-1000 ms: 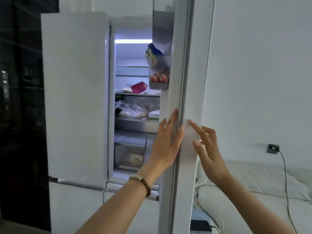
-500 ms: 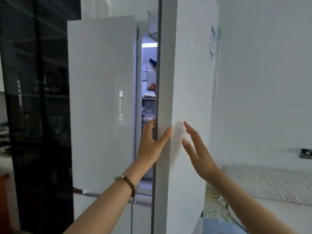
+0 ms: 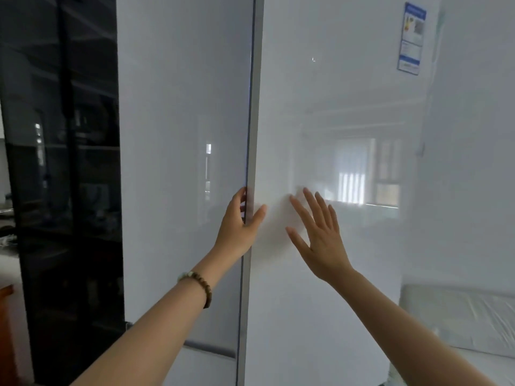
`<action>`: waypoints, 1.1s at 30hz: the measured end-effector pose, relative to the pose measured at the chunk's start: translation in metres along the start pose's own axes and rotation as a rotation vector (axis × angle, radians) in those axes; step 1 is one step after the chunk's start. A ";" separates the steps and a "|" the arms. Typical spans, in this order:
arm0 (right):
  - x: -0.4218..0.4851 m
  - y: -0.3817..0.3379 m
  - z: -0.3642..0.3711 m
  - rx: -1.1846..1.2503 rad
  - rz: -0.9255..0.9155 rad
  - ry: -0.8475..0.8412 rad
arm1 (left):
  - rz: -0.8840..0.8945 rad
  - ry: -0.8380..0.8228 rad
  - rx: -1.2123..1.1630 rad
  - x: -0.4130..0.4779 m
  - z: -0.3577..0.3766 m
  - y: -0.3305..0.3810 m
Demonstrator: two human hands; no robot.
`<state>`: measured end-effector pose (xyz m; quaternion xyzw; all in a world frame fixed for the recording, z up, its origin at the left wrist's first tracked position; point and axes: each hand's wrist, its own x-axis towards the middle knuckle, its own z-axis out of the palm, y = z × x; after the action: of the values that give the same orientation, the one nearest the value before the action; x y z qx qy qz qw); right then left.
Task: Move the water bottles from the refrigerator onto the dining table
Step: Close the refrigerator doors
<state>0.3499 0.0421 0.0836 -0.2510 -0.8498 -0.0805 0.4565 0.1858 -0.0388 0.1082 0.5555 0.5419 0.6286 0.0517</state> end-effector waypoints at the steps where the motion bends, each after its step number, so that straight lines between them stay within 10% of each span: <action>1: 0.008 0.006 0.013 -0.053 -0.027 0.023 | 0.009 0.011 -0.008 0.007 0.001 -0.008; 8: 0.055 0.054 0.085 -0.255 -0.184 0.282 | 0.366 0.303 0.475 0.055 0.016 -0.066; 14: 0.084 0.086 0.124 -0.381 -0.220 0.300 | 0.548 0.190 0.865 0.111 0.037 -0.126; 33: 0.104 0.121 0.156 -0.601 -0.202 0.270 | 0.552 0.147 0.885 0.164 0.066 -0.179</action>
<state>0.2479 0.2401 0.0685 -0.2760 -0.7405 -0.4045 0.4602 0.0772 0.1845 0.0675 0.6007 0.5910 0.3672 -0.3937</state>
